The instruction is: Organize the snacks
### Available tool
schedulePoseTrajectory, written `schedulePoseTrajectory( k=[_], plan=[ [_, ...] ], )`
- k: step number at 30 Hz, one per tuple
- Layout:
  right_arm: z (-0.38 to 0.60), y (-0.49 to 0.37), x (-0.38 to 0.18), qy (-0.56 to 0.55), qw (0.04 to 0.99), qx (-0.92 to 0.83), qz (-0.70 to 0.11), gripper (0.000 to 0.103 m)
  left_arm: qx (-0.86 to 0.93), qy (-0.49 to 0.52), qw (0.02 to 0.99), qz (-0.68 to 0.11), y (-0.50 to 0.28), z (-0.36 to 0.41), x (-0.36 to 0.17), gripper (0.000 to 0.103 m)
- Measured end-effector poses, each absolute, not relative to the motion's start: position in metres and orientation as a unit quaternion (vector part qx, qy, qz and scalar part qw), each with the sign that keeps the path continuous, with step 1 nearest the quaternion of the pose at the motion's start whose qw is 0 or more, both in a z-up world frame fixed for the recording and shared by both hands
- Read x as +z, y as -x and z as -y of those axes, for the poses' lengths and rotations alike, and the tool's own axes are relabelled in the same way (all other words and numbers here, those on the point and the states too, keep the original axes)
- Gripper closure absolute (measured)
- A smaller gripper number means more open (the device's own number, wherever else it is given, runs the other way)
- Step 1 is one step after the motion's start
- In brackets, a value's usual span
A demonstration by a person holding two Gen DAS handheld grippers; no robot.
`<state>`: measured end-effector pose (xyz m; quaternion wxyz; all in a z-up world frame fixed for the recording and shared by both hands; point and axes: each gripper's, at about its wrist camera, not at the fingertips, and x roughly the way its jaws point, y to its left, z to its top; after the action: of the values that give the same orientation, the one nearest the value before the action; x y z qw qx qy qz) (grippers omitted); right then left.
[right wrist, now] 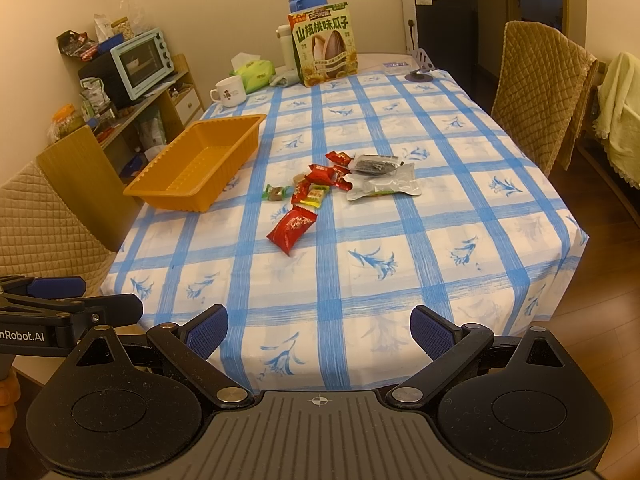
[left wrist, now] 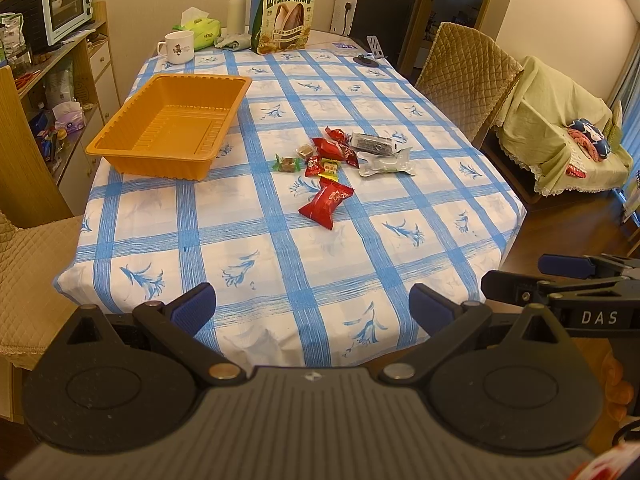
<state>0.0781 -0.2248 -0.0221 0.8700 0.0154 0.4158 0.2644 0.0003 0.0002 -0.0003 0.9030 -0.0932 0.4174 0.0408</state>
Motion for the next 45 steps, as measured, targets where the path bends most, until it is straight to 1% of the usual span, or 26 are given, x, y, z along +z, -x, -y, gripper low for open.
schedulePoseTrajectory(
  k=[36,45],
  plan=[
    [0.225,-0.085,-0.024,-0.016,0.87,0.265,-0.416,0.006,0.041,0.095,0.903,-0.418,-0.001,0.0,-0.001,0.0],
    [0.23,-0.096,-0.037,-0.021,0.867,0.266,-0.421,0.006,0.034,0.096,0.908,-0.406,-0.019,0.003,-0.011,0.001]
  ],
)
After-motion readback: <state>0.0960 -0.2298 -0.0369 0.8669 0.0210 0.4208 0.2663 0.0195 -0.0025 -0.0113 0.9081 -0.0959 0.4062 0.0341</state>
